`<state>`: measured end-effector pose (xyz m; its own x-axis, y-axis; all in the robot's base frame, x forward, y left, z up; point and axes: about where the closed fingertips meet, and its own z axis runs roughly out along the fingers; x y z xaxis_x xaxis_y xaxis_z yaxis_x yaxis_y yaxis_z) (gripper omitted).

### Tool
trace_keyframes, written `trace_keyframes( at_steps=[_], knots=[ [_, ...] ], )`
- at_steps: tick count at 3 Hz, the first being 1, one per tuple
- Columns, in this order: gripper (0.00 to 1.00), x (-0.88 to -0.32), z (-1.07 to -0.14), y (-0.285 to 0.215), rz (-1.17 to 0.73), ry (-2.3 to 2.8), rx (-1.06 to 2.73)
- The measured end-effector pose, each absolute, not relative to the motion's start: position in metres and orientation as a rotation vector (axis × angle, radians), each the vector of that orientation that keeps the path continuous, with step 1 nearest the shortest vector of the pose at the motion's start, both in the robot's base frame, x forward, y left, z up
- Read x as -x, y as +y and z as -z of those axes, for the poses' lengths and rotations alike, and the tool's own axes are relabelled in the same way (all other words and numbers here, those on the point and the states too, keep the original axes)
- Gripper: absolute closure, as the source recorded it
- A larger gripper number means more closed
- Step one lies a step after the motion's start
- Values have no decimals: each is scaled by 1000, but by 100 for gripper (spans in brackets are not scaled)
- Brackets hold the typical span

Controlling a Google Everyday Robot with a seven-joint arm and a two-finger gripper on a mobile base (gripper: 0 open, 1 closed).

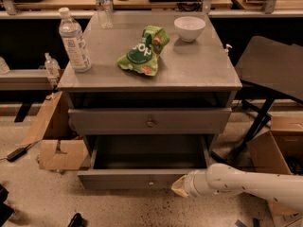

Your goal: Close middle drawer

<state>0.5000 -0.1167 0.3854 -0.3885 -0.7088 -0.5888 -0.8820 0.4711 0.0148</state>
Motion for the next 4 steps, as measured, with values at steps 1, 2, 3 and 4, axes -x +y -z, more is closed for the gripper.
trace_keyframes(
  at_steps=[1,2,3,4],
  knots=[
    [29,-500,-385,-116,-450,2210,1319],
    [0,-498,-383,-113,-455,2209,1322],
    [0,-498,-383,-113,-455,2209,1323],
    [19,-498,-382,-112,-459,2209,1324]
  ],
)
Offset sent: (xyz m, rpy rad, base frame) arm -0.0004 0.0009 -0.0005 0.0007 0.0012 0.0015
